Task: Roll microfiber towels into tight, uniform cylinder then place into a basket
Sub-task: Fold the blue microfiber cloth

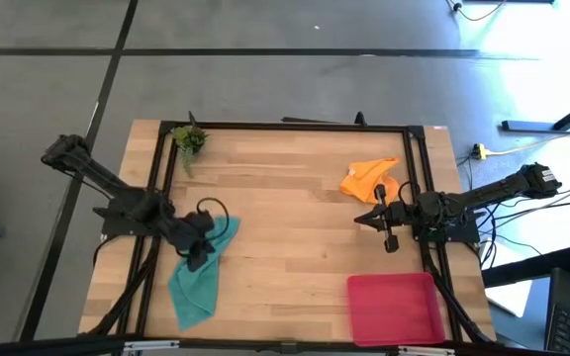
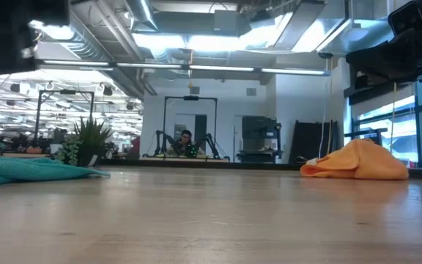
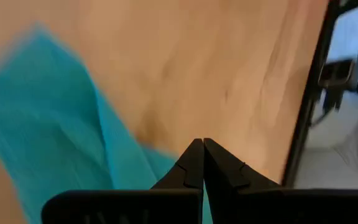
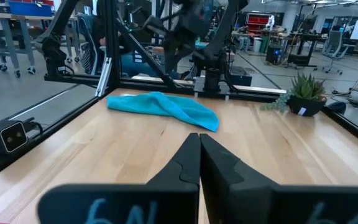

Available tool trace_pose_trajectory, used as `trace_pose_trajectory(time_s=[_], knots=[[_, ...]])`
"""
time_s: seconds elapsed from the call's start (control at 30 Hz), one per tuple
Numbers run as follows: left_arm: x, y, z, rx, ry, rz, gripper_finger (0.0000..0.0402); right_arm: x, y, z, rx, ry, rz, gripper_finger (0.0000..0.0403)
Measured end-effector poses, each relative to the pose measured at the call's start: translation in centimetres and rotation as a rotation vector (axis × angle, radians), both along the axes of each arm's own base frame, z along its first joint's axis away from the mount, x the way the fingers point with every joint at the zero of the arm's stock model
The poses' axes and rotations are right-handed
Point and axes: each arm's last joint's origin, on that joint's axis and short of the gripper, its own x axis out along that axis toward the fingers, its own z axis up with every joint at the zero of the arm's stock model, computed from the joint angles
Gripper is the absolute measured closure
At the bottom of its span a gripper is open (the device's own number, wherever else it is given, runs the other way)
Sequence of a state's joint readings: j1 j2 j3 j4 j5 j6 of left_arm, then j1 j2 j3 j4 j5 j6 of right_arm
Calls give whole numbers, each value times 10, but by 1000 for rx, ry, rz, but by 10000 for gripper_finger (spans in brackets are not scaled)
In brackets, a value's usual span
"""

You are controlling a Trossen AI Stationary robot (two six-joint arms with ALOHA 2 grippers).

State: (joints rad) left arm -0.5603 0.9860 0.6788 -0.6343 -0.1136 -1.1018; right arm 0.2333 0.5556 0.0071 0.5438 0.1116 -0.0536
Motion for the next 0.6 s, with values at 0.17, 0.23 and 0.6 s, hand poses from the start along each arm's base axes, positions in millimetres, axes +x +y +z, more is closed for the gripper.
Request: trace_pose_trajectory(time_s=[0.17, 0.23, 0.6], knots=[[-5, -15, -17, -110, 242, 28, 401, 0, 0, 1, 0, -8, 0, 398], [-7, -19, -23, -138, 337, 37, 401, 0, 0, 1, -1, -12, 0, 398], [-9, -27, -36, -175, 515, 136, 386, 0, 0, 4, -18, -42, -1, 398]])
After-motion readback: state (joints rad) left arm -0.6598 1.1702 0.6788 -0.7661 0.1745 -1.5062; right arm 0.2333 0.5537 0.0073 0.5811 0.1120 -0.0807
